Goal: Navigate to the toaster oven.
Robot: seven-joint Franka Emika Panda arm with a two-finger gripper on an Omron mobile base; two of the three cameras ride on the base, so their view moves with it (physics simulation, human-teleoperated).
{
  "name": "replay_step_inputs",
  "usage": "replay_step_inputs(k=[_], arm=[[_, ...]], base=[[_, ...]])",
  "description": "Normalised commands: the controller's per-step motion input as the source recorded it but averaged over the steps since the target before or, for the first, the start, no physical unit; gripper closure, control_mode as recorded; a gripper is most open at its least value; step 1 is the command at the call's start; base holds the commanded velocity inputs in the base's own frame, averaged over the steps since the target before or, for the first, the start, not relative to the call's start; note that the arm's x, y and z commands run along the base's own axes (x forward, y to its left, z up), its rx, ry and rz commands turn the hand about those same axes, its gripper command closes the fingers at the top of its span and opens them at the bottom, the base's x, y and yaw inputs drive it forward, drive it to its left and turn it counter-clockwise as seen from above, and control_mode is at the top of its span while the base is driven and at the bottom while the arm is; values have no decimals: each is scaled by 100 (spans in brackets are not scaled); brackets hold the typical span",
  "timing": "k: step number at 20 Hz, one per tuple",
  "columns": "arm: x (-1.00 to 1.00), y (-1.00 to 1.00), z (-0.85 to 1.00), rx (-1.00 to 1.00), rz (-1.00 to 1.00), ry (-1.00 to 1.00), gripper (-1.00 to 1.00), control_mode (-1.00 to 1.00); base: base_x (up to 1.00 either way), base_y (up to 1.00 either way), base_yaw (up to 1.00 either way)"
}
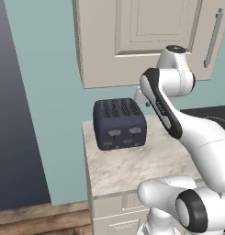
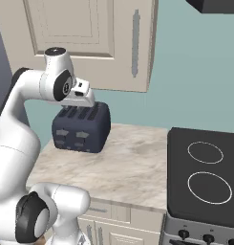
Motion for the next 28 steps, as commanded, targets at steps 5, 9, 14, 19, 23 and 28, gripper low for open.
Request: replay_step_inputs(k=[5,9,14,19,23,28], arm=[[0,0,0,0,0,0,-100,100],[0,0,0,0,0,0,-100,100],[0,0,0,0,0,0,-100,100],[0,0,0,0,0,0,-100,100],[0,0,0,0,0,0,-100,100],[0,0,0,0,0,0,-100,100]], base=[[0,0,0],[-16,0,0],[-32,0,0],[-43,0,0],[-14,0,0],[-3,-24,-1]])
